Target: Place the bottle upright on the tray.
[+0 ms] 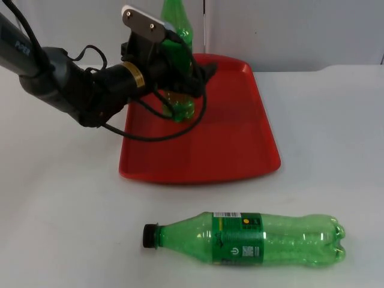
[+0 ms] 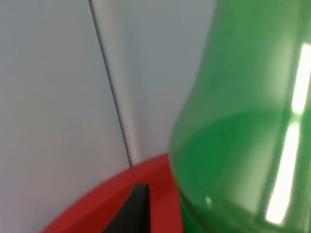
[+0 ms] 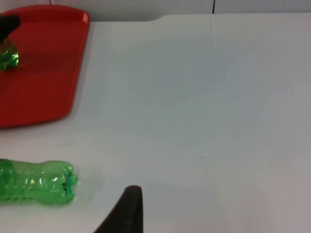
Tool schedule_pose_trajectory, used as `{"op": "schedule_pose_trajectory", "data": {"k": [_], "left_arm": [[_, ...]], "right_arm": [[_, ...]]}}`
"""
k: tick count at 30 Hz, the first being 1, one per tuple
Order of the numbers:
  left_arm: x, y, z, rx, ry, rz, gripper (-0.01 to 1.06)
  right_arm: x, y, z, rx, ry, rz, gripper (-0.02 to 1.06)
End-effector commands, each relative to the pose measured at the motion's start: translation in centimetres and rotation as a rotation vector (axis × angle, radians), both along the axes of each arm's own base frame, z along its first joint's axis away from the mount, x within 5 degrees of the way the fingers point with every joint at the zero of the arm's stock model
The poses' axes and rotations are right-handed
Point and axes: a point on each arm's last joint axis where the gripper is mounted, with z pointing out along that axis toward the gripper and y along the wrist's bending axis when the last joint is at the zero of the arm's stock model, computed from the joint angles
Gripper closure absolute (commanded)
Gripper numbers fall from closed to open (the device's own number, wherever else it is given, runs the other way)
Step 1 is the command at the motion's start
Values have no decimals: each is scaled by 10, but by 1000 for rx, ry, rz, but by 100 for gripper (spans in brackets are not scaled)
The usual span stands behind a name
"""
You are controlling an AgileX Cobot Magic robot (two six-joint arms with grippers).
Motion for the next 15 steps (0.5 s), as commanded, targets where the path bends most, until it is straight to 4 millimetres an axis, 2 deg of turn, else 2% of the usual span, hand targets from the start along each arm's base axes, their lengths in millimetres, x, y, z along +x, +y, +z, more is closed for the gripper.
{"op": "schedule_pose_trajectory", "data": {"k": [1, 4, 12, 15], "left_arm": [[-2, 1, 5, -16, 18, 0, 0], [-8, 2, 18, -11, 6, -7, 0], [-23, 5, 16, 8, 42, -18, 0], [-27, 14, 16, 24, 58, 9, 0]], "right_arm": [[0, 0, -1, 0, -6, -7, -1], [0, 0, -1, 0, -6, -7, -1], [0, 0, -1, 0, -6, -7, -1], [0, 0, -1, 0, -6, -7, -1]]}}
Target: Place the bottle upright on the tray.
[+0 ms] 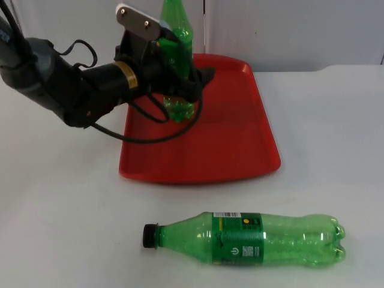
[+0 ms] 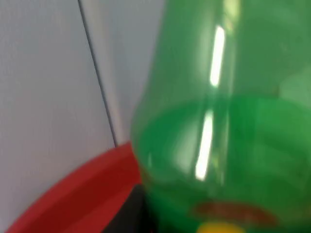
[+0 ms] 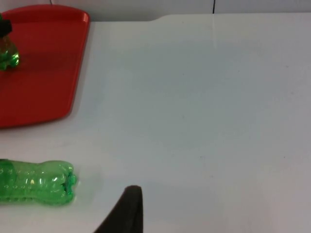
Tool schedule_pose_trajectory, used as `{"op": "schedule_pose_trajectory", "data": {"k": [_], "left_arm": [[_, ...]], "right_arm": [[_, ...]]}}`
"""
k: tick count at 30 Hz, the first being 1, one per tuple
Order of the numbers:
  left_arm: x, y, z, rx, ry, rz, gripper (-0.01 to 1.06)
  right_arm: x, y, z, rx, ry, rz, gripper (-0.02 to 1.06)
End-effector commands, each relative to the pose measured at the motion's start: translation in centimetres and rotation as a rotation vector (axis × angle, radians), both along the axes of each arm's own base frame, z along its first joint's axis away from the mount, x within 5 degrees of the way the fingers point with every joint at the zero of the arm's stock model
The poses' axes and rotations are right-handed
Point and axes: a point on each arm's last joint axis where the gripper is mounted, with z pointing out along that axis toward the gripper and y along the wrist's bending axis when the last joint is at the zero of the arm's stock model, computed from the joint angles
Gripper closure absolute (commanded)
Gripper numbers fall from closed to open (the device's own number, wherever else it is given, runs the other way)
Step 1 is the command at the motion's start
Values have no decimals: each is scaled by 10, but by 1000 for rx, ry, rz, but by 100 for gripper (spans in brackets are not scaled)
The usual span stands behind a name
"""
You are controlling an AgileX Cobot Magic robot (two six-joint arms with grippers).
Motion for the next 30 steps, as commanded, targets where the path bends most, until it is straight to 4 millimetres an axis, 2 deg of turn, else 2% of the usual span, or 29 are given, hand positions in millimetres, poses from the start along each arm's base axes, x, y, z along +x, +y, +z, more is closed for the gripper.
{"op": "schedule_pose_trajectory", "data": {"k": [1, 4, 8, 15, 19, 20, 24, 25, 29, 30], "left_arm": [[-1, 6, 7, -3, -4, 20, 0], [-5, 21, 8, -2, 14, 59, 0], [-13, 32, 9, 4, 36, 75, 0], [-35, 37, 22, 30, 42, 68, 0], [-63, 43, 33, 38, 75, 68, 0], [-63, 43, 33, 38, 75, 68, 0], [-89, 49, 47, 56, 85, 67, 0], [-89, 49, 47, 56, 85, 67, 0], [-117, 56, 75, 58, 63, 72, 0], [-117, 56, 75, 58, 63, 72, 0]], "right_arm": [[0, 0, -1, 0, -6, -7, -1], [0, 0, -1, 0, -6, -7, -1], [0, 0, -1, 0, -6, -7, -1], [0, 0, -1, 0, -6, -7, -1], [0, 0, -1, 0, -6, -7, -1], [0, 0, -1, 0, -6, -7, -1], [0, 0, -1, 0, -6, -7, -1], [0, 0, -1, 0, -6, -7, -1], [0, 0, -1, 0, -6, -7, -1], [0, 0, -1, 0, -6, -7, -1]]}}
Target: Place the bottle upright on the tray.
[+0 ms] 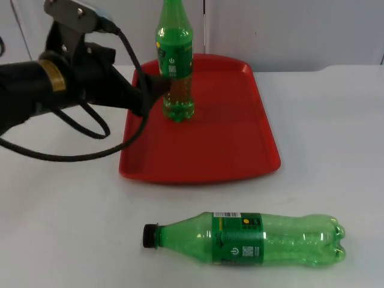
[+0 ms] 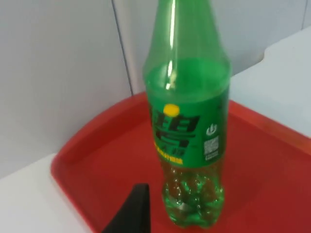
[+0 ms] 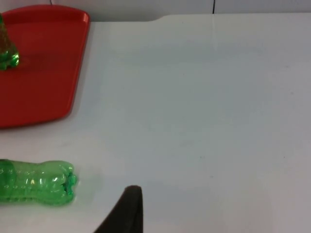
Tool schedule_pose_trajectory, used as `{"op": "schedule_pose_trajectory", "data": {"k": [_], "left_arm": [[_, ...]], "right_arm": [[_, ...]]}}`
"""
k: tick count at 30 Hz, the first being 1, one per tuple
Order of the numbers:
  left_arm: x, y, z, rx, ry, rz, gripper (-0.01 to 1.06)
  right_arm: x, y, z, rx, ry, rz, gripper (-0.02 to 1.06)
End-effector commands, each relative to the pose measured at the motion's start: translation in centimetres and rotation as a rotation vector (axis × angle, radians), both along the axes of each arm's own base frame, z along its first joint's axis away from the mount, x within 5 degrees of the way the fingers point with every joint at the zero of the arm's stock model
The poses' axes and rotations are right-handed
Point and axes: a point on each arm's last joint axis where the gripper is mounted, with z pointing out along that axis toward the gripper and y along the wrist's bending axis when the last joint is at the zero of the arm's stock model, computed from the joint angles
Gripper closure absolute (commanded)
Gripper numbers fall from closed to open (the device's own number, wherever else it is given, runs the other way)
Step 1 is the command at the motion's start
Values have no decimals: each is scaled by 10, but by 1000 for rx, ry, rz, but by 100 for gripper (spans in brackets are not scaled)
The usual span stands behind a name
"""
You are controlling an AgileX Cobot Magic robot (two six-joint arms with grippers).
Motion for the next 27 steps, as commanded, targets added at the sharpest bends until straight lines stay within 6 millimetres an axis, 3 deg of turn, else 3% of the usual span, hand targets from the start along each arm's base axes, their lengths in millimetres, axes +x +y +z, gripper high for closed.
{"op": "schedule_pose_trajectory", "data": {"k": [1, 6, 10, 12, 14, 15, 20, 27], "left_arm": [[-10, 3, 16, 9, -4, 16, 0], [-24, 15, 51, 11, 108, 129, 0], [-42, 27, 89, 29, 110, 211, 0], [-47, 29, 99, 23, 104, 228, 0], [-61, 36, 121, -44, 123, 297, 0], [-61, 36, 121, -44, 123, 297, 0], [-91, 47, 161, -145, 78, 372, 0], [-122, 61, 185, -186, 84, 456, 0]], "right_arm": [[0, 0, -1, 0, -6, -7, -1], [0, 0, -1, 0, -6, -7, -1], [0, 0, -1, 0, -6, -7, -1], [0, 0, -1, 0, -6, -7, -1], [0, 0, -1, 0, -6, -7, -1], [0, 0, -1, 0, -6, -7, -1], [0, 0, -1, 0, -6, -7, -1], [0, 0, -1, 0, -6, -7, -1]]}}
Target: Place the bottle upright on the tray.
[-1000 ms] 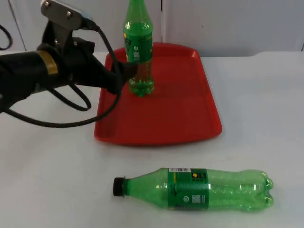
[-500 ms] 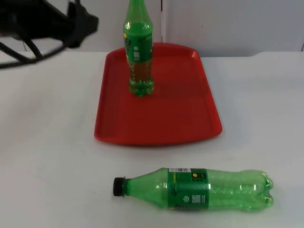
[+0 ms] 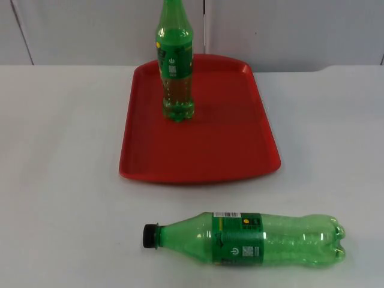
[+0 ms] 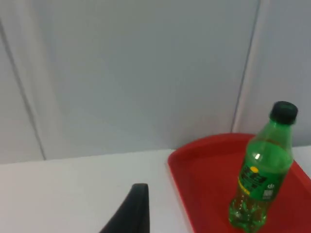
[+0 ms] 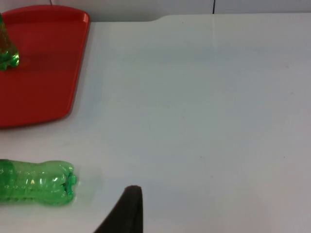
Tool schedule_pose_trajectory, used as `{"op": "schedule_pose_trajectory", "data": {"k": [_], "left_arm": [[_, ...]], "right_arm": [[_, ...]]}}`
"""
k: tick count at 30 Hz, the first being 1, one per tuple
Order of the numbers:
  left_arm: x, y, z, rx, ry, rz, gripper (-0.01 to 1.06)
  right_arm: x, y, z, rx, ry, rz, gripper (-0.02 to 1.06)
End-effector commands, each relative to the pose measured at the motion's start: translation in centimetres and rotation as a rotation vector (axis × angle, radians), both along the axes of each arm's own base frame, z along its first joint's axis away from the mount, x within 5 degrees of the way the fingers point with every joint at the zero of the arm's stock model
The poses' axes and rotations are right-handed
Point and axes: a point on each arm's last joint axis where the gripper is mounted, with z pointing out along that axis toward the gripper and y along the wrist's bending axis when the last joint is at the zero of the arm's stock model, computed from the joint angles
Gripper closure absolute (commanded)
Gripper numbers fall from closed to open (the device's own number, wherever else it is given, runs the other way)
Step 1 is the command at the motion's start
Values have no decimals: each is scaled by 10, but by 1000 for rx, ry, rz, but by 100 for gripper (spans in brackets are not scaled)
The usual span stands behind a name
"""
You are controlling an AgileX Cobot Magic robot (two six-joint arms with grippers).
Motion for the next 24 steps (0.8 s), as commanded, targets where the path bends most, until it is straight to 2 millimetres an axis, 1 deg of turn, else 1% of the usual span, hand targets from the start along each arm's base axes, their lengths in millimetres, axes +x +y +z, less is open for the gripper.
{"op": "schedule_pose_trajectory", "data": {"k": [1, 4, 7, 10, 11, 14, 15, 18, 21, 24], "left_arm": [[-9, 3, 1, -25, 35, 31, 0], [-22, 8, 7, -59, 55, 63, 0], [-27, 5, 9, -59, 56, 40, 0], [-36, -6, 10, -51, 74, -36, 0], [-36, -6, 10, -51, 74, -36, 0], [-45, -22, 12, -22, 69, -141, 0], [-45, -22, 12, -22, 69, -141, 0], [-53, -31, 13, 4, 67, -207, 0], [-59, -32, 14, 8, 75, -225, 0], [-70, -28, 19, -4, 71, -228, 0]], "right_arm": [[0, 0, -1, 0, -6, -7, -1], [0, 0, -1, 0, -6, -7, -1], [0, 0, -1, 0, -6, -7, -1], [0, 0, -1, 0, -6, -7, -1], [0, 0, -1, 0, -6, -7, -1], [0, 0, -1, 0, -6, -7, -1], [0, 0, -1, 0, -6, -7, -1], [0, 0, -1, 0, -6, -7, -1], [0, 0, -1, 0, -6, -7, -1], [0, 0, -1, 0, -6, -7, -1]]}}
